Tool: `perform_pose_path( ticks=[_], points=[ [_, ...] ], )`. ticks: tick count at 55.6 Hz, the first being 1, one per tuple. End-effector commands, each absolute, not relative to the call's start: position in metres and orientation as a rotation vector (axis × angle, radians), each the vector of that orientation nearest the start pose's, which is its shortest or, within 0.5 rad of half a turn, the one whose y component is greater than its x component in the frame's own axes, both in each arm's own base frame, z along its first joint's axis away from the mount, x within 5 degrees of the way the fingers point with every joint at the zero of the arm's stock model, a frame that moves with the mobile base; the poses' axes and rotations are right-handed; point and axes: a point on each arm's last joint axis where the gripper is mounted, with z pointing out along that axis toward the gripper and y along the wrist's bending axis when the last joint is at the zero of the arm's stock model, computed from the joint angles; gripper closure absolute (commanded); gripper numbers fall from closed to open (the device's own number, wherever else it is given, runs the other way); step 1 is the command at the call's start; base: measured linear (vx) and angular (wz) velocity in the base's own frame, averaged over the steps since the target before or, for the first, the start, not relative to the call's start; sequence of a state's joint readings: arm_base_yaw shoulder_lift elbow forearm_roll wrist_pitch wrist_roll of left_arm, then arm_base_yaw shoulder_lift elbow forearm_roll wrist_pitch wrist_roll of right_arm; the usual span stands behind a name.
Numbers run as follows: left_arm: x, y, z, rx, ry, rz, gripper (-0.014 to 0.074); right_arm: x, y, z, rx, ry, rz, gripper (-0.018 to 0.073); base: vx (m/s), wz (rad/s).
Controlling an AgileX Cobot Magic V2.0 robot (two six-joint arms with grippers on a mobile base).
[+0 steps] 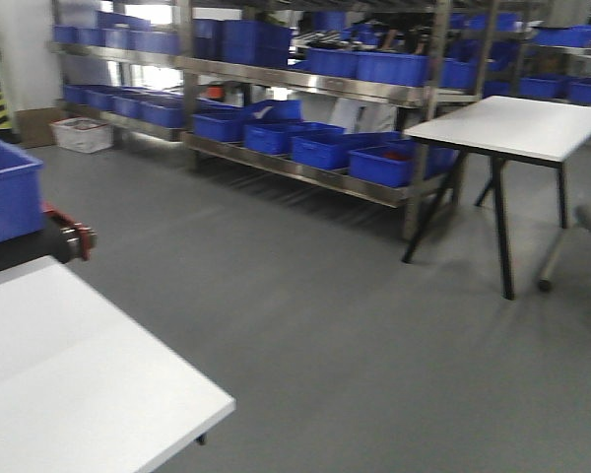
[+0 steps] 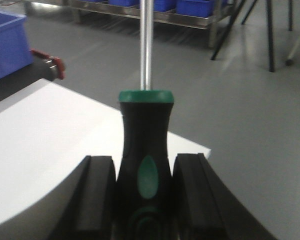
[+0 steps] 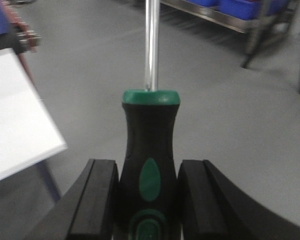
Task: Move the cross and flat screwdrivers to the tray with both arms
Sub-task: 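Hold both screwdrivers while the base turns away from the table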
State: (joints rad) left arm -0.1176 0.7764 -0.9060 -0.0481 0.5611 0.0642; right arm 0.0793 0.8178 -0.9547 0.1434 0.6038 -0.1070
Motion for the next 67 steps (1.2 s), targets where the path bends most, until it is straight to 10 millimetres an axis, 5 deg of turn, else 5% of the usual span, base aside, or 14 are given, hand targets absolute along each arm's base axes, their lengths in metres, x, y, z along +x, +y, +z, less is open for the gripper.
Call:
perform_pose_path(
  ticks=[1,15,34,67],
  points=[
    [0.15,-0.021,0.411,0.13,1.786,-0.108,0.0596,0.156,0.019,0.418,-0.108,1.814,0.131,0.0559,0.02,-0.98],
    [0.15,-0.021,0.411,0.13,1.785,-0.108,0.0596,0.149,0.018,0.422,-0.109,1.796,0.131,0.0559,0.09,-0.97],
    [0.15,-0.021,0.411,0.13,1.784,-0.108,0.0596,0.115,0.016,0.437,-0.108,1.681,0.131,0.0559,0.22,-0.63],
    [0.15,-0.021,0.411,0.13,1.784,-0.108,0.0596,0.059,0.011,0.452,-0.106,1.508,0.13,0.0559,0.34,-0.19]
  ],
)
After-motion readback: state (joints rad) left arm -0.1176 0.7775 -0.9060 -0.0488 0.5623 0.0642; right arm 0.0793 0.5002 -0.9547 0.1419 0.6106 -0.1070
